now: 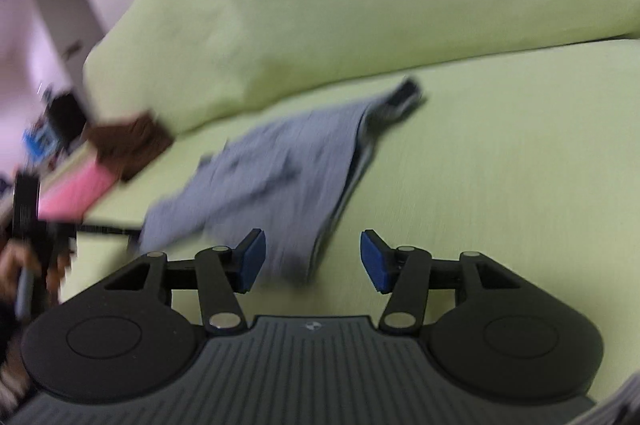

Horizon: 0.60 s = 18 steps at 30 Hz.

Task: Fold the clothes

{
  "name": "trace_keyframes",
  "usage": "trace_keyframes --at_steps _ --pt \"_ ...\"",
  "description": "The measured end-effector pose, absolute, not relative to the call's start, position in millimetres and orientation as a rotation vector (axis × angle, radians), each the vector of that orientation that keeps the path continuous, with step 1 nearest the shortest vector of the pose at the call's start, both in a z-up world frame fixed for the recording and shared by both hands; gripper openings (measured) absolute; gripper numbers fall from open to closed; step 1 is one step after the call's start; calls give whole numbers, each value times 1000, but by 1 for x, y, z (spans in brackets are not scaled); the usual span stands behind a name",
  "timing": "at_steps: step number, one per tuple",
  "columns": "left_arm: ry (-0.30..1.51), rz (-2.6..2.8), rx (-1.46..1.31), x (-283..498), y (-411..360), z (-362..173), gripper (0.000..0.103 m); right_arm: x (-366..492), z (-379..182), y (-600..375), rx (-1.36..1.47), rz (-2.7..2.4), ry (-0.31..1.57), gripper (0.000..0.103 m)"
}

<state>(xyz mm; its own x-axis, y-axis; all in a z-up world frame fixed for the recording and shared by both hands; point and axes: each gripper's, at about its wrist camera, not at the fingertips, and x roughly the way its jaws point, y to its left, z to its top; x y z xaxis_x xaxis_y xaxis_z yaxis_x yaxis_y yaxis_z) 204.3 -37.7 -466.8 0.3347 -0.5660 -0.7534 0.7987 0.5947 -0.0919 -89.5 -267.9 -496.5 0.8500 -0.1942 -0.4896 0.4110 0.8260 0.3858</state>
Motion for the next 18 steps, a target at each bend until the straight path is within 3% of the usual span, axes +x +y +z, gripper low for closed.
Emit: trace_keyframes --at_steps 4,6,10,11,18 --pt "820 -887 304 202 -41 -469 57 -67 -499 -254 381 -325 462 46" --pt "817 -872 287 207 -41 -468 58 -51 -502 -254 325 -318 477 19" --pt "808 -848 283 214 -43 -463 58 -44 -490 -245 229 -357 446 13" --pt "806 -853 287 213 -43 -460 58 -50 -481 -246 227 -373 417 0" --pt "817 -952 332 188 -34 -441 59 -115 -398 -251 164 -497 349 1"
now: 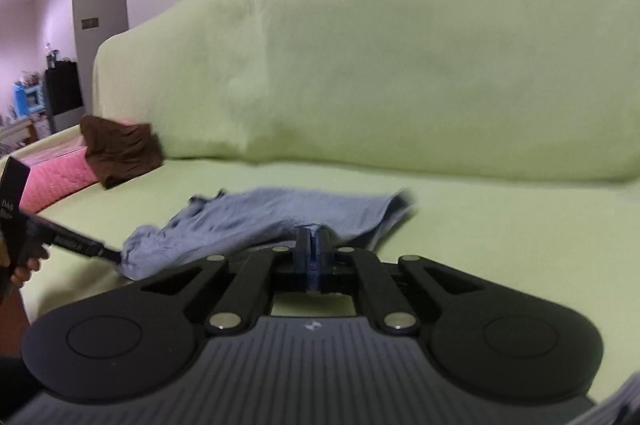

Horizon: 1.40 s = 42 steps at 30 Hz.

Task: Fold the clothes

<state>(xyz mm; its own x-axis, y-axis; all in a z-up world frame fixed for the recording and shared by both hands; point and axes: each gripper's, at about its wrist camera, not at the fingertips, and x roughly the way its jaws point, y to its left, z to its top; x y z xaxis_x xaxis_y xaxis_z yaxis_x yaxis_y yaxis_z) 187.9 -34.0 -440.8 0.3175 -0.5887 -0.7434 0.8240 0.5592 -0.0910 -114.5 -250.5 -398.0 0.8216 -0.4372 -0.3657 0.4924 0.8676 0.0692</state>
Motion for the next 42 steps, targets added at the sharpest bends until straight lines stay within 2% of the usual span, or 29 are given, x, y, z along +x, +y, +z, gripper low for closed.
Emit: trace_keyframes --at_steps 3,6,9,11,19,22,25,28,29,30,31,32,34,35,36,42 --pt "822 -947 343 180 -30 -440 59 -140 -388 -250 177 -538 380 2" --pt "844 -951 373 173 -27 -443 59 -145 -415 -255 274 -521 512 11" --pt "833 -947 428 166 -26 -445 59 -149 -456 -244 319 -500 575 24" --pt "831 -942 445 165 -25 -446 59 -151 -466 -235 317 -466 565 38" --pt "858 -930 402 174 -27 -457 59 -161 -478 -229 219 -466 518 41" --pt "877 -940 334 181 -30 -461 59 -155 -476 -235 173 -452 510 47" --pt "896 -923 290 192 -35 -466 61 -151 -478 -241 220 -433 487 48" --pt "912 -900 238 207 -37 -472 63 -144 -479 -245 253 -427 465 48" --pt "920 -902 220 212 -39 -474 64 -141 -479 -244 247 -421 459 43" --pt "927 -909 204 217 -41 -477 64 -136 -479 -245 241 -413 467 33" --pt "932 -916 191 221 -44 -479 64 -131 -480 -247 236 -420 488 11" --pt "935 -922 177 225 -48 -480 64 -126 -480 -250 247 -426 499 5" --pt "930 -931 177 234 -62 -479 55 -117 -479 -256 266 -438 517 5" --pt "924 -948 198 238 -72 -472 29 -116 -476 -258 271 -447 515 4" --pt "919 -967 220 240 -81 -463 11 -115 -471 -261 276 -458 508 4" --pt "767 -971 521 209 -98 -381 12 -134 -392 -288 326 -549 390 4"
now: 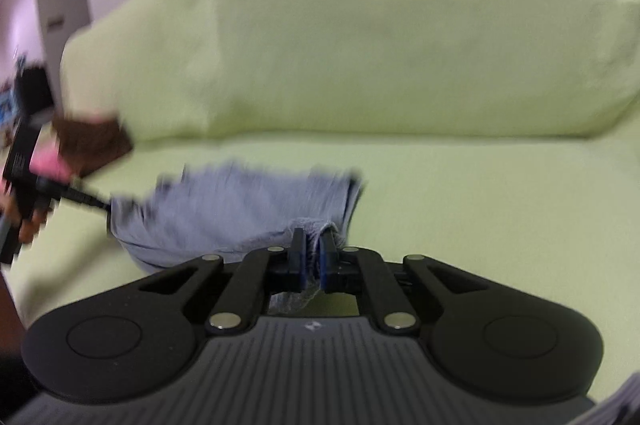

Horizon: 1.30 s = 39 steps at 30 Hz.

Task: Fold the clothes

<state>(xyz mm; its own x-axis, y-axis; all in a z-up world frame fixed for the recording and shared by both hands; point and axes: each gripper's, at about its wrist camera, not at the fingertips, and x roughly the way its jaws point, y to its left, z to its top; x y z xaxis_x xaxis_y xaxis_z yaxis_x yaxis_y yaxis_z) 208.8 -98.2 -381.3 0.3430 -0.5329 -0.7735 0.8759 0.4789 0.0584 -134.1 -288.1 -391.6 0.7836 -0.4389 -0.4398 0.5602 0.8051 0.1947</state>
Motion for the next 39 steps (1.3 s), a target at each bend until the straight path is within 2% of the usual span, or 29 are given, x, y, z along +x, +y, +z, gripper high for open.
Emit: trace_keyframes --at_steps 2,5,7,9,10,12,15,17,20,24,25,26,27,29,30,31,32,39 --pt "753 -966 609 192 -84 -360 12 -144 -370 -288 353 -551 406 5" --pt "794 -950 713 170 -49 -351 13 -158 -366 -277 448 -512 478 5" --pt "884 -934 751 162 -23 -363 17 -166 -379 -267 499 -508 543 5" --pt "997 -912 758 161 -5 -391 19 -172 -415 -251 532 -578 666 6" --pt "1031 -903 750 162 0 -403 21 -172 -427 -248 535 -606 705 10" --pt "1080 -896 677 167 5 -423 39 -169 -454 -239 526 -664 797 27" --pt "1087 -891 529 179 4 -445 44 -168 -458 -231 505 -673 784 36" --pt "1037 -894 476 185 -2 -446 48 -170 -448 -231 525 -670 700 55" --pt "925 -879 463 195 -13 -450 56 -176 -449 -229 532 -674 655 59" --pt "904 -934 431 206 -30 -470 54 -179 -466 -222 527 -685 648 66" --pt "898 -955 434 202 -35 -472 49 -179 -466 -222 527 -685 646 73" --pt "880 -977 444 197 -39 -470 15 -178 -470 -221 529 -688 635 79" --pt "872 -1015 471 189 -45 -467 2 -177 -474 -219 531 -690 625 79" --pt "862 -1040 541 174 -51 -462 1 -172 -479 -217 530 -691 595 77" --pt "843 -1038 621 162 -51 -458 1 -167 -479 -216 519 -676 597 69" --pt "832 -1036 663 156 -50 -456 1 -162 -479 -216 508 -666 604 38" --pt "835 -1030 684 154 -46 -454 1 -156 -479 -215 489 -671 629 21" --pt "879 -885 701 154 23 -408 2 -165 -453 -208 503 -625 599 20"
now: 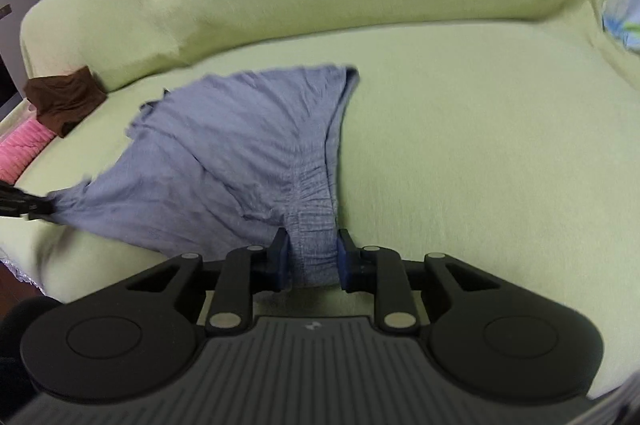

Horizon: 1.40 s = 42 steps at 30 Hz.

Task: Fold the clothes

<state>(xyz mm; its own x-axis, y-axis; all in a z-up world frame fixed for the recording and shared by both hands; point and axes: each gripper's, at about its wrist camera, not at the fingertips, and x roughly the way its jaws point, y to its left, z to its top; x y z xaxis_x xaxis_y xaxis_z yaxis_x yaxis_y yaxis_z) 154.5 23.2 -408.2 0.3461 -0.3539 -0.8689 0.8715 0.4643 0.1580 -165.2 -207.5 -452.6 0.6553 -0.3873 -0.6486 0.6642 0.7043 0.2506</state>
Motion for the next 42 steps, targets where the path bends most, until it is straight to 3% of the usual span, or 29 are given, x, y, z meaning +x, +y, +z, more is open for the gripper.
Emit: trace_keyframes --at_steps 1,3,4,5,6,8,10,13,15,17,18,21,25,29,31,32,33,42 --pt "922 -872 715 159 29 -413 3 -167 -452 -207 523 -624 604 20" --pt "996 -866 752 168 25 -435 27 -162 -465 -208 545 -598 696 21" --pt "1020 -862 764 173 22 -447 33 -161 -467 -208 544 -597 715 23" --pt "1030 -854 778 177 18 -458 40 -157 -473 -207 537 -600 745 30" --pt "1048 -840 804 181 12 -469 40 -156 -471 -206 525 -600 737 37" --pt "1052 -863 838 183 4 -469 43 -152 -459 -206 485 -616 720 70" --pt "1007 -928 876 183 -2 -452 47 -159 -436 -213 426 -681 642 80" --pt "867 -970 832 204 -20 -411 51 -165 -422 -235 461 -698 582 79" --pt "790 -980 715 228 -40 -388 63 -153 -419 -266 485 -685 543 72" --pt "712 -987 594 255 -71 -376 66 -143 -419 -288 500 -669 521 48" --pt "687 -991 541 273 -94 -374 66 -133 -422 -296 514 -664 521 46" --pt "680 -1010 508 305 -150 -384 66 -92 -431 -328 559 -660 522 45" --pt "623 -1020 631 324 -211 -410 66 -72 -439 -341 573 -664 509 53" --pt "628 -1029 767 336 -252 -450 66 -57 -450 -354 584 -660 504 59" --pt "634 -1020 825 337 -258 -466 59 -57 -452 -357 583 -658 498 65" --pt "640 -1002 870 337 -260 -477 36 -56 -453 -358 581 -665 496 67" --pt "644 -997 897 338 -259 -485 0 -56 -454 -357 581 -668 492 67" --pt "649 -1038 877 331 -239 -495 0 -47 -460 -361 569 -672 540 59"
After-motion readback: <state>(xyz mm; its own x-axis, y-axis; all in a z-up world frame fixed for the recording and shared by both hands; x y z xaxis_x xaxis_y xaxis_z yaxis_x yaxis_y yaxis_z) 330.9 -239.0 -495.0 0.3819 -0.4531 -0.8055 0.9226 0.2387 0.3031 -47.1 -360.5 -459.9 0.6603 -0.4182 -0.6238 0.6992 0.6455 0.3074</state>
